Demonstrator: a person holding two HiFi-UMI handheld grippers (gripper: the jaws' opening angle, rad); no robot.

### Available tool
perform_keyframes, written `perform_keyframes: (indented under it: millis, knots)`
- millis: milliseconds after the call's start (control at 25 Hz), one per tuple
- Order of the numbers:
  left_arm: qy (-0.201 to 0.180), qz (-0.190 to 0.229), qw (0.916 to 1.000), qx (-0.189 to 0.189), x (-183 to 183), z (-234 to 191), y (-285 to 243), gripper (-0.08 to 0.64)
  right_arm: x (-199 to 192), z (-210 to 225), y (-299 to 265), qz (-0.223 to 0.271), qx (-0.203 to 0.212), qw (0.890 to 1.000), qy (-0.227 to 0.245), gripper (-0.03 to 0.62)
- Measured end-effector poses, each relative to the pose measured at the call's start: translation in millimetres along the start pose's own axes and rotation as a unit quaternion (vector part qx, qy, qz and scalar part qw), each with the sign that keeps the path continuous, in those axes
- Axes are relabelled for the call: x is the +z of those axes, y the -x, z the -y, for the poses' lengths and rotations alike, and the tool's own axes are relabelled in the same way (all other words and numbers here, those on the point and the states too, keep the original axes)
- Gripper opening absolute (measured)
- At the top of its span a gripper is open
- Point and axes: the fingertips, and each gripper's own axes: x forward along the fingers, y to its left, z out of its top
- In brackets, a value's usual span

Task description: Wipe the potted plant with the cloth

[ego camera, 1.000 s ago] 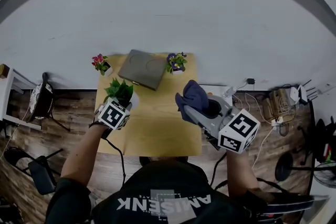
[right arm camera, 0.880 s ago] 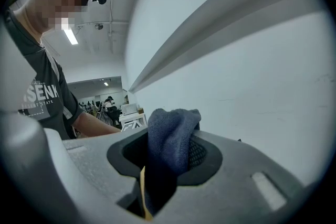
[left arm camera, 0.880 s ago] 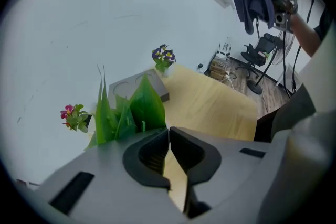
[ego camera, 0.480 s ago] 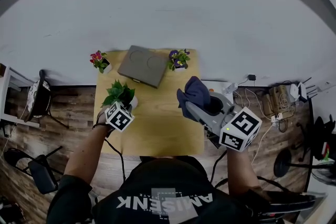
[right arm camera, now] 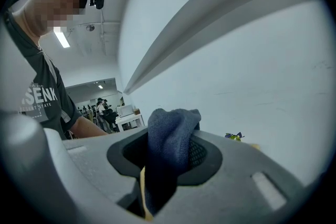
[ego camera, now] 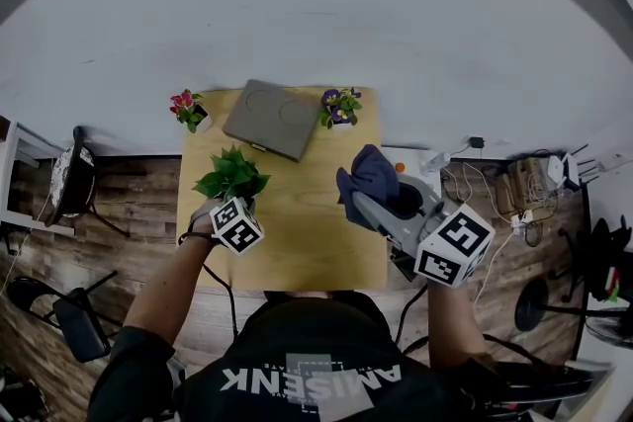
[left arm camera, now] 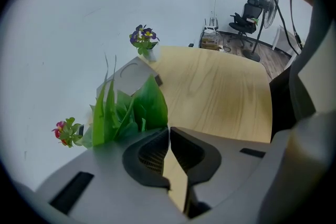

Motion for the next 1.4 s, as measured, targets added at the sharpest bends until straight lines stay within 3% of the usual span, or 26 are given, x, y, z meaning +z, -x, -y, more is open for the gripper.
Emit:
perform_keyframes:
  millis: [240, 440, 680, 840, 960, 1040, 1200, 1400]
  knots:
    - [-0.017, -0.003, 0.9998, -0.008, 1, 2, 4, 0.022, 1, -7, 5, 0.007, 0.003, 1.000, -0.001, 0.124]
    - [0.010, 0.022, 0.9992, -0.034, 5, 10, 11, 0.113, 4, -8, 14, 0.014, 0.003, 1.000, 0.004, 0.124]
    - [-0.007, 0.042, 0.9991, -0.009, 9, 16, 29, 0.157, 7, -9, 21, 0.017, 0.003, 1.000, 0.011, 0.124]
    - [0.035, 0.094, 0.9950, 0.001, 27, 15, 64, 0.158, 15, -12, 22, 0.024, 0.011, 0.999, 0.018, 0.124]
    - [0.134, 0.175, 0.9753, 0.016, 48, 1, 102, 0.158, 21, -13, 21, 0.029, 0.020, 0.999, 0.026, 0.124]
    - [0.176, 0.215, 0.9605, 0.015, 56, -4, 128, 0.158, 26, -15, 19, 0.034, 0.025, 0.999, 0.033, 0.124]
    - [0.181, 0.274, 0.9430, 0.052, 74, -10, 185, 0.158, 42, -19, 19, 0.049, 0.032, 0.997, 0.040, 0.124]
    - [0.213, 0.355, 0.9055, 0.094, 96, -19, 260, 0.156, 62, -29, 17, 0.063, 0.048, 0.995, 0.053, 0.126]
